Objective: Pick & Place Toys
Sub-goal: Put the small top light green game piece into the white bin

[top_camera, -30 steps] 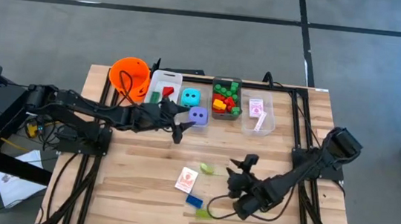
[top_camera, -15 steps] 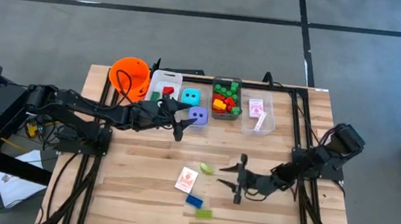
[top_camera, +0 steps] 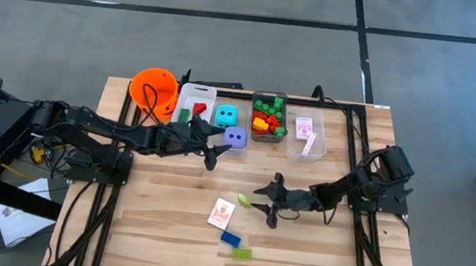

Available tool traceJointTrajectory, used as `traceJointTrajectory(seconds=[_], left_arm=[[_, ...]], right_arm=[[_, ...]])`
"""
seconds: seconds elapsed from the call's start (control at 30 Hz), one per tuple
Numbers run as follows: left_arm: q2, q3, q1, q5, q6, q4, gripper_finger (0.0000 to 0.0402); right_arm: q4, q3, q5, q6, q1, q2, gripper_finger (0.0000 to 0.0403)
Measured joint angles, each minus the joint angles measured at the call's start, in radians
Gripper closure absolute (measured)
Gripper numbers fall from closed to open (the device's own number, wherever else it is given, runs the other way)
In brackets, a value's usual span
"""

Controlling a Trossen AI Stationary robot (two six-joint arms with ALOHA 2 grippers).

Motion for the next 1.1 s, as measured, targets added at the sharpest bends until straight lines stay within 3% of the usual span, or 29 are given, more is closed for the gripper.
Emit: traceJointTrajectory(seconds=[0.17, 0.33, 1.1], left_arm=[[0.0, 0.0, -0.011, 0.0, -0.003, -0.042, 0.0117], [0.0, 0.0, -0.023, 0.0, -0.003, -0.043, 0.0117], [0.0, 0.0, -0.023, 0.0, -0.003, -0.04, 0.0117]], right_arm=[[-0.002, 0.017, -0.059, -0.044, -0.024, 0.001, 0.0145], [-0.076, 0.018, -0.063, -0.058, -0.036, 0.001, 0.0123], [-0.206, 0.067, -0.163, -0.043, -0.035, 0.001, 0.0116]])
